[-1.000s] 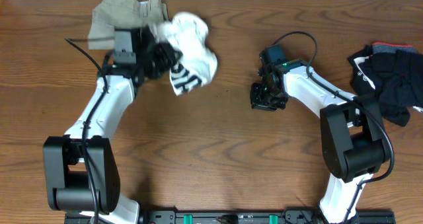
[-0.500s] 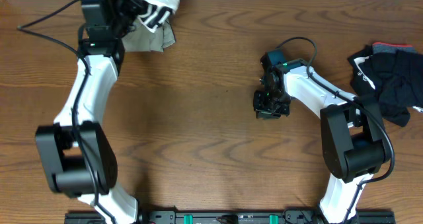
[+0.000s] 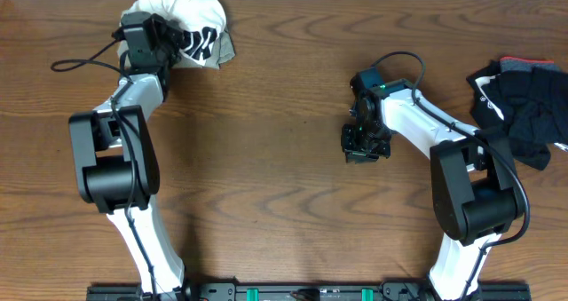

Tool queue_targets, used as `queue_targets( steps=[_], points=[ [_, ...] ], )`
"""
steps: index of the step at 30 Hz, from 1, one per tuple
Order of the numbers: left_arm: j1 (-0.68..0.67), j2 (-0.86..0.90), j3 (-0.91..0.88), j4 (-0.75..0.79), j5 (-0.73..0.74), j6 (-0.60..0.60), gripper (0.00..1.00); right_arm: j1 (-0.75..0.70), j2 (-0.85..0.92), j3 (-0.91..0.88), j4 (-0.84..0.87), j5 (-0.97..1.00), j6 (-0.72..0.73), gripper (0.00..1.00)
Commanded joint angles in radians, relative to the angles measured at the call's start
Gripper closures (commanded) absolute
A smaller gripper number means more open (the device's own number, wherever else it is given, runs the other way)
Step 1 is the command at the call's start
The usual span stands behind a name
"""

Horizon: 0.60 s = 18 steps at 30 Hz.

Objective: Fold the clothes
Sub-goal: 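Carry the bundle with the left gripper onto the khaki pants at top left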

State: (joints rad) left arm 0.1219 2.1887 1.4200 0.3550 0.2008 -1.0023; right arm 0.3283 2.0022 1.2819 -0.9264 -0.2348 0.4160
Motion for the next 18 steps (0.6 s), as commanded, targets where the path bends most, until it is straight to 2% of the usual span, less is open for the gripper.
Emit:
queue_targets(
  steps=[1,3,5,6,9,11,18],
  points=[
    [0.001,0.040,0.021,-0.002,-0.029,-0.006,0.84,-0.006,0.031,-0.027,-0.003,0.043,-0.013,0.81],
    [0.001,0.043,0.021,-0.015,-0.029,-0.005,0.60,-0.006,0.031,-0.027,-0.002,0.043,-0.013,0.81],
    [0.002,0.042,0.021,-0.016,-0.023,-0.005,0.14,-0.006,0.031,-0.027,-0.005,0.041,-0.013,0.81],
    [0.005,0.040,0.021,-0.016,-0.006,-0.005,0.02,-0.006,0.031,-0.027,-0.006,0.031,-0.013,0.81],
    [0.023,0.029,0.021,-0.024,0.062,0.032,0.02,-0.006,0.031,-0.027,-0.007,0.005,-0.013,0.81],
    [0.043,0.005,0.021,-0.084,0.088,0.032,0.02,-0.006,0.031,-0.027,-0.006,-0.009,-0.013,0.81],
    [0.121,-0.153,0.021,-0.416,0.071,0.076,0.02,-0.006,0.031,-0.027,-0.006,-0.032,-0.013,0.81]
  ],
)
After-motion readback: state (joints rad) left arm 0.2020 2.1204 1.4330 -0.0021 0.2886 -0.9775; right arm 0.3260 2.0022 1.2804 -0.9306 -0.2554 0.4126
